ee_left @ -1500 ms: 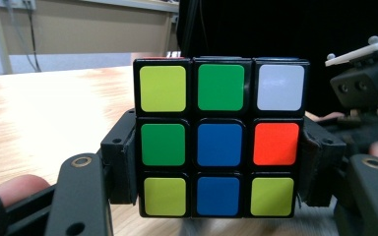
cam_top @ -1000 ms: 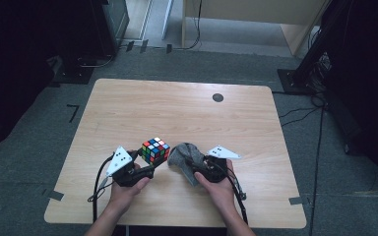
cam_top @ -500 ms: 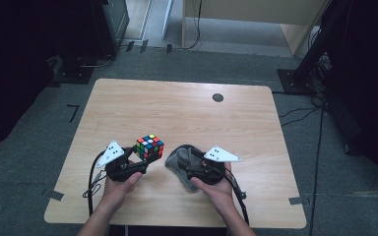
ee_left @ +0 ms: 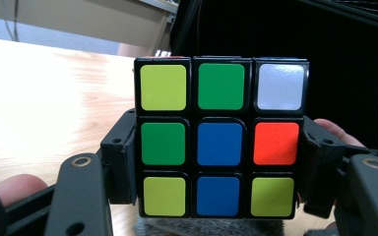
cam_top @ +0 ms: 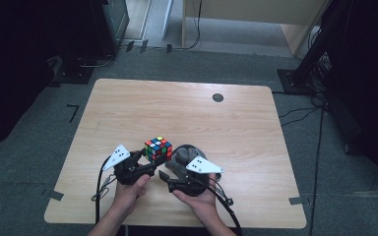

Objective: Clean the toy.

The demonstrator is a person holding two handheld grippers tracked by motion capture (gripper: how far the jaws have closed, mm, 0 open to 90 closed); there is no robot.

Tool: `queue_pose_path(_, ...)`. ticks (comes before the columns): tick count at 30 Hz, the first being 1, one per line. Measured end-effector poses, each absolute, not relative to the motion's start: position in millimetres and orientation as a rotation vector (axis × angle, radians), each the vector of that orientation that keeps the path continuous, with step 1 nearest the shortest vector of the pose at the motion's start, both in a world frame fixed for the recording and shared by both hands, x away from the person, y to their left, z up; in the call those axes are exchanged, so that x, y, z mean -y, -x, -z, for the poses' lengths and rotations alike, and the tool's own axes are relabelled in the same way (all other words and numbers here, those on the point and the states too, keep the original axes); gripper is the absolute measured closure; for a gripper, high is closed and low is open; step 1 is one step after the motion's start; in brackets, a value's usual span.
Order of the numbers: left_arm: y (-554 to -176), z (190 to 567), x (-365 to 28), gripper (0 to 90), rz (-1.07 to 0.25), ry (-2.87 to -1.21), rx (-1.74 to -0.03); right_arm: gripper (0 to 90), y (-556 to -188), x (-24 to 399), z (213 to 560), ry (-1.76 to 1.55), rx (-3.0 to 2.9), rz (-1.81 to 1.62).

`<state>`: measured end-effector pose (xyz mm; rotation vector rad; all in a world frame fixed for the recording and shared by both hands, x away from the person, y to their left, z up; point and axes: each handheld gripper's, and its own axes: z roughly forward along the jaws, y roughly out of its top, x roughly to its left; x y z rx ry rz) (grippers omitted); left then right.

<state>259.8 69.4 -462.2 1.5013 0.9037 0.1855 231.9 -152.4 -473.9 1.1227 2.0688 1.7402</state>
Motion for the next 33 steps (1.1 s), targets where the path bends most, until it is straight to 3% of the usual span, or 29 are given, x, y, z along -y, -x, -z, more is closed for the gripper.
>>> queue_pose_path(13,-256,466,-58,33.8,-0.137,-1.512,-0.905,20.7,-228,148,474,-1.173,-2.003,-1.733)
queue_pose_path(23,-258,468,-57,33.8,-0.130,-1.530,-0.918,30.0,-230,151,477,-1.145,-1.998,-1.728)
queue_pose_path(33,-259,470,-56,33.8,-0.080,-1.514,-0.946,31.5,-227,148,479,-1.067,-1.965,-1.678)
